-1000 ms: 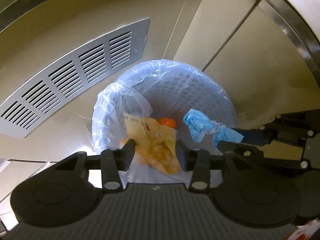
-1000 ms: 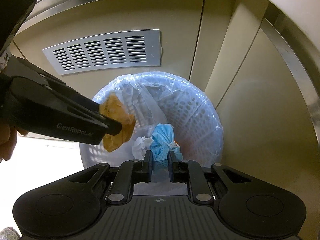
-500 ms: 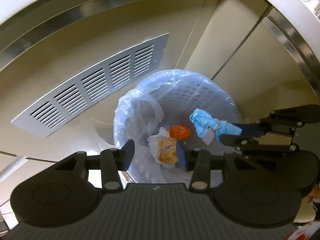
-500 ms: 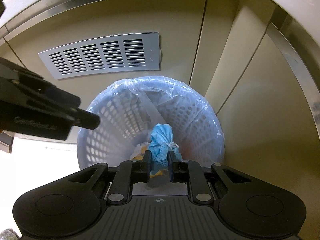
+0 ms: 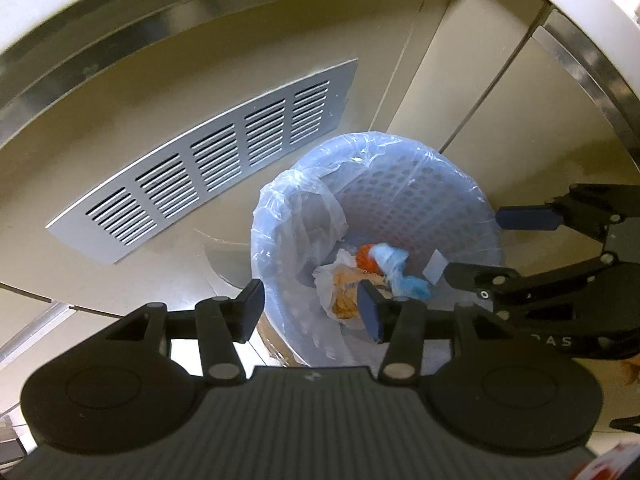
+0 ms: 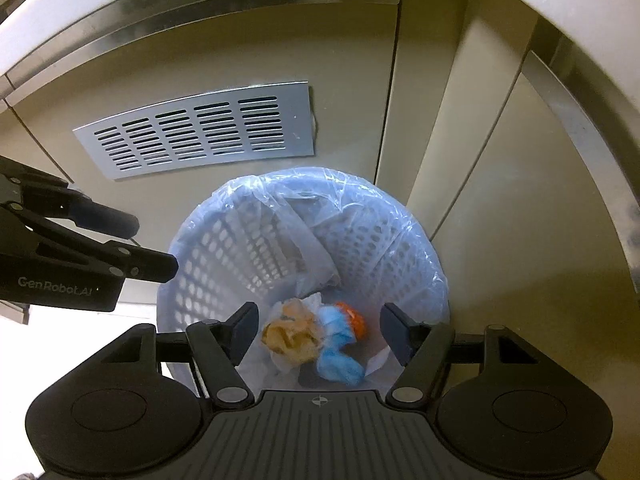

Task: Collect trash
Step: 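Raise both tools back toward the counter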

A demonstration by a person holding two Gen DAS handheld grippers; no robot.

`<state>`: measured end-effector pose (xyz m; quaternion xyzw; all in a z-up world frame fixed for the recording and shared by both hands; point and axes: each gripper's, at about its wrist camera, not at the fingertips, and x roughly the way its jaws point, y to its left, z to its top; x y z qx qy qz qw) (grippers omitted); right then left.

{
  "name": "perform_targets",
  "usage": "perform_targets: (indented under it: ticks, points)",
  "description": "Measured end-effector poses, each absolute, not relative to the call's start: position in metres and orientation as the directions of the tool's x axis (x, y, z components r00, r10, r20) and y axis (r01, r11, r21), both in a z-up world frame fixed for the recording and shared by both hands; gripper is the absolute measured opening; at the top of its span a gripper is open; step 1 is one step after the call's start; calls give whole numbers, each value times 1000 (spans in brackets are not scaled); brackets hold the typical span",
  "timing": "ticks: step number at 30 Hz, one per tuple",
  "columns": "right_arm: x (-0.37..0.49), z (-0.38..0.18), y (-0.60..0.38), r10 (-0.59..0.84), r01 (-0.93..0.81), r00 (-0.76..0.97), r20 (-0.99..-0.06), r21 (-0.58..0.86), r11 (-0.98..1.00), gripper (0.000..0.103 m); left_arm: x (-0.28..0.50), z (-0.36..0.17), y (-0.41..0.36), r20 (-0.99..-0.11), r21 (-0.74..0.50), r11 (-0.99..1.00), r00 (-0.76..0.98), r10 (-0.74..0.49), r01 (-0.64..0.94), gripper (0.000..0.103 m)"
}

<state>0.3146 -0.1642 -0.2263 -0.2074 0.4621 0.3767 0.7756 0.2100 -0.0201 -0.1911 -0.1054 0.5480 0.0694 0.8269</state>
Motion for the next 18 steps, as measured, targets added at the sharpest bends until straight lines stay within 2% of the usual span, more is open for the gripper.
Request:
perform_targets:
  ticks: [7,14,16,18]
  points:
    - [309,-208,-163,411,-785,299,-861,23,619,67,204,-174,-19,-903,-67,971,429,39,-230,50]
    - [295,-161,-163,483,-813,323,-814,23,582,67,187,-137,-19,-865,-57,968,496,75,-245,52]
    - [292,-146,-164,503,-816,334,-797,23,577,67,181,-125,-18,-852,-58,966,517,83,-251,55]
    - [287,-132,-166,522,-820,345,-780,20,572,67,175,-112,-18,-837,-67,964,540,86,-257,62]
